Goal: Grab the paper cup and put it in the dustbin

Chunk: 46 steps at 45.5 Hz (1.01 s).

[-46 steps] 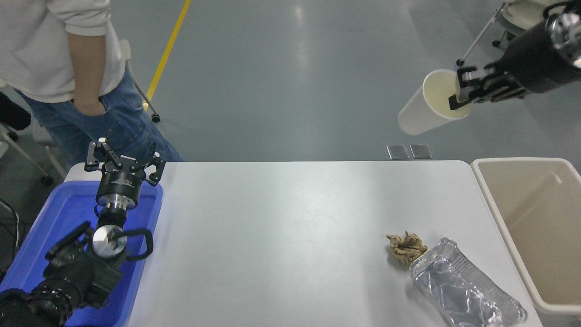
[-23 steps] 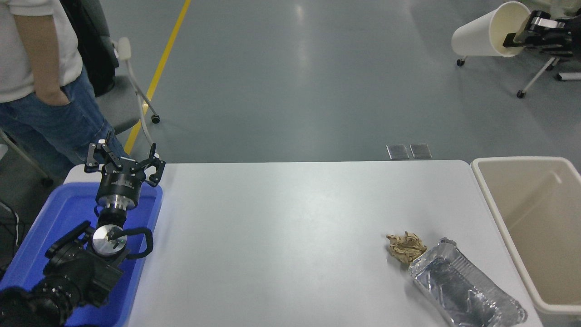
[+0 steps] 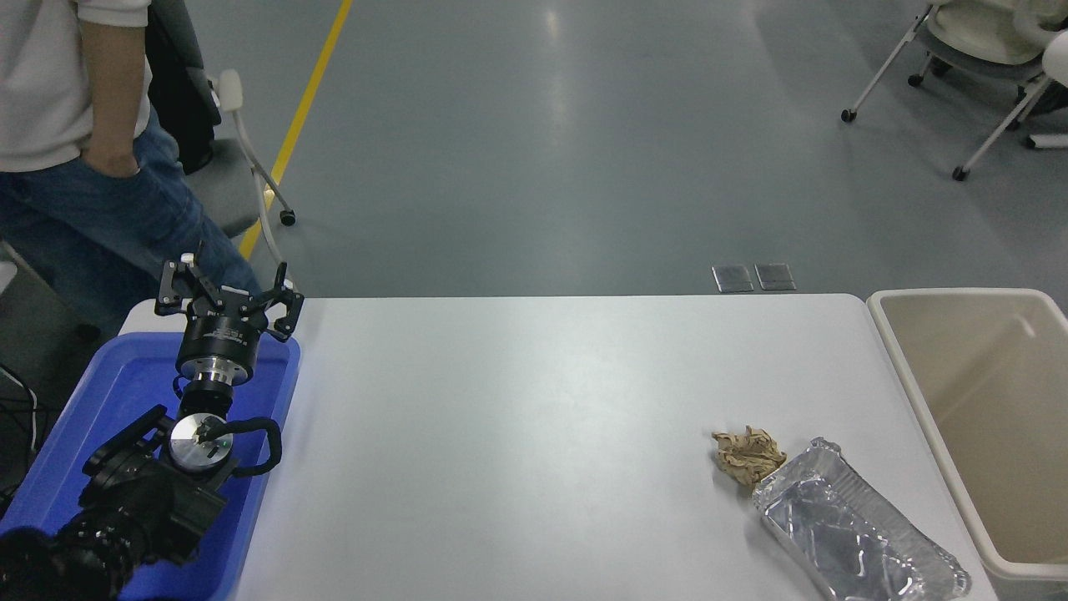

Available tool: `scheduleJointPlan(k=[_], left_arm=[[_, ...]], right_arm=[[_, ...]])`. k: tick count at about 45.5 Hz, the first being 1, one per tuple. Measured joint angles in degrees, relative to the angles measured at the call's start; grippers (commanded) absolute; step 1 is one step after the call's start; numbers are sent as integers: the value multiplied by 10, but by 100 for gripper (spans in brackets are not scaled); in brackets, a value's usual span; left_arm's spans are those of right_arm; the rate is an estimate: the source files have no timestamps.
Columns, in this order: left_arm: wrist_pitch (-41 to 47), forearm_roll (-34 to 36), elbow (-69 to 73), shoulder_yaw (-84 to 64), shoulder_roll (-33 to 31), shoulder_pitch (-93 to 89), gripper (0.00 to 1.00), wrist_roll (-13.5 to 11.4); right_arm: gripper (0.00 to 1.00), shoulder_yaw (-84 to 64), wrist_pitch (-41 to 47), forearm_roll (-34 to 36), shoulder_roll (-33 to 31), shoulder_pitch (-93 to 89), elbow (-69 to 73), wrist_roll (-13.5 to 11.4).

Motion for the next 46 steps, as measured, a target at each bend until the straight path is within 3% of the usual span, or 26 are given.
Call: scheduleJointPlan(k=[19,46], left_arm=[[1,0,0,0,0,0,99,0],[2,0,0,1,0,0,99,0]], right_arm=[[0,159,-44,79,115,-223,-130,-52],[0,205,-57,93,222,-341,-185,-74]])
